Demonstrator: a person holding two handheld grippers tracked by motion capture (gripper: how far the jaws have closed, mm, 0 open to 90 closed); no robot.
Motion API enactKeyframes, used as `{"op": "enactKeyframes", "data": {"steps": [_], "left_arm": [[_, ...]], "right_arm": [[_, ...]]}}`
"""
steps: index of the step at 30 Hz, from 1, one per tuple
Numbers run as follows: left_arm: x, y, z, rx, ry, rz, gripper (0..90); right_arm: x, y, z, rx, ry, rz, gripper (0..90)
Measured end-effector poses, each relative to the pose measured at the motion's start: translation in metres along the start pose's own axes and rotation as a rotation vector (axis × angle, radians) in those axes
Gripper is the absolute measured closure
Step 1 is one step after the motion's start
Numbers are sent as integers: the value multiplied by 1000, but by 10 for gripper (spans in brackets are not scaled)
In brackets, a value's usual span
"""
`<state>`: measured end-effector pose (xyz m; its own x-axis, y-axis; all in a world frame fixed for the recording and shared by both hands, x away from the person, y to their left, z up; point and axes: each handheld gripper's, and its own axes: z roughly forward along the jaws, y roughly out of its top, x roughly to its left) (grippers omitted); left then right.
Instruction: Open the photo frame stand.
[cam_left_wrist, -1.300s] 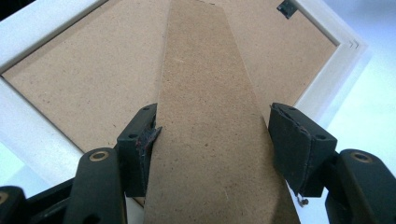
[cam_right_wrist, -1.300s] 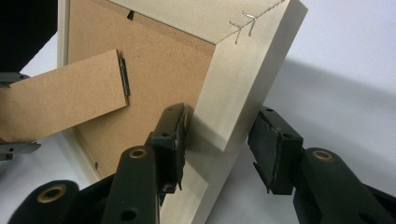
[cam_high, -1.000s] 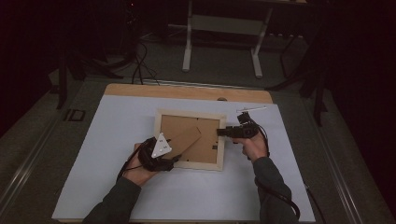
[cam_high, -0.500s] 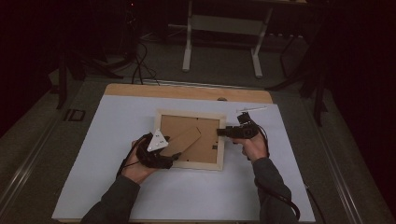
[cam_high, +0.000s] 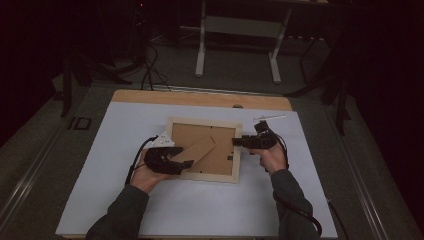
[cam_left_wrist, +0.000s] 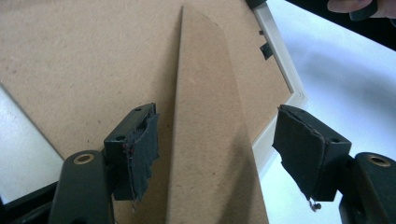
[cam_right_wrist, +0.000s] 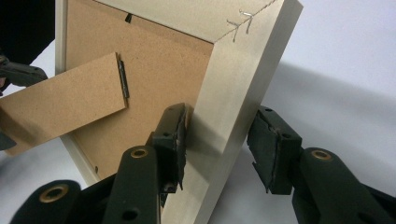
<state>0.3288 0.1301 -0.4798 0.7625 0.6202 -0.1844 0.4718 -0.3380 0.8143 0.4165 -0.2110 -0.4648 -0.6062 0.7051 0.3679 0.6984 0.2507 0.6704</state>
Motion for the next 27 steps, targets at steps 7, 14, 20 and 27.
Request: {"op": "enactKeyframes", "data": {"steps": [7,14,20,27], "left_arm": [[7,-1,4,34,-74,-56,308],[5,-2,10,84,-105,-55,344],[3,-2,12,114,-113,-42,440],[1,-2,12,131,-80,-19,497]], "right_arm": [[1,0,-1,-2,-3,-2,567],[2,0,-2,-3,-3,-9,567],[3,-1,-3,-9,-1,-15,568],[4,-1,-4,-15,-2,-21,569]]}}
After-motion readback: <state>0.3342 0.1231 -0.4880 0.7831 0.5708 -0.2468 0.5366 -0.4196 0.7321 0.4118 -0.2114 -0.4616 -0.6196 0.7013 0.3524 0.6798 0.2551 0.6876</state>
